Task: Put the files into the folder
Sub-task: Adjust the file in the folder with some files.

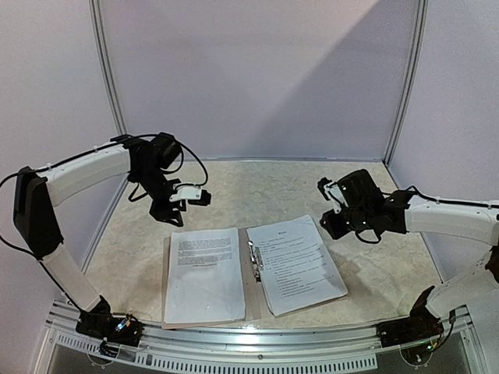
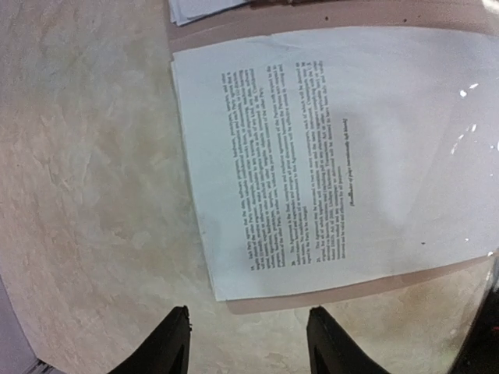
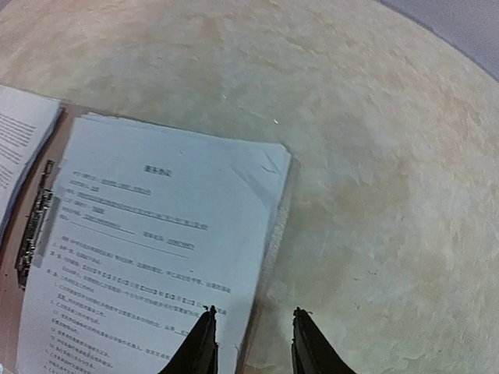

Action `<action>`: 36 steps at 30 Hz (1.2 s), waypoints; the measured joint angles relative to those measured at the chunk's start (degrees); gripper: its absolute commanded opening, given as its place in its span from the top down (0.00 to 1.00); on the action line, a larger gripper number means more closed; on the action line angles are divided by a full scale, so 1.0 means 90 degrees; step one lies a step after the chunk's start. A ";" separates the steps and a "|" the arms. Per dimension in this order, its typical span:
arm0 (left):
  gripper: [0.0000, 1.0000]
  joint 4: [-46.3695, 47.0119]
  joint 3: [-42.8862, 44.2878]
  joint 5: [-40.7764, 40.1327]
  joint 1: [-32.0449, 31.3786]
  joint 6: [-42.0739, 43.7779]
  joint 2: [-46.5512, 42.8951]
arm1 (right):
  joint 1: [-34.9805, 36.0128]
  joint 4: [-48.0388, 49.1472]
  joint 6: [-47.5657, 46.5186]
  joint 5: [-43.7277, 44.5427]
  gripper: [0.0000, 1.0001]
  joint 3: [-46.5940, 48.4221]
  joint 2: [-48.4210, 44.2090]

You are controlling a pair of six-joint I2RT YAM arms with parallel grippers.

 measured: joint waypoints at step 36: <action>0.58 0.2441 0.4840 0.0046 -0.1326 -0.2412 0.5661 | 0.3116 -0.2487 0.1880 -0.1724 0.88 -0.0828 0.0056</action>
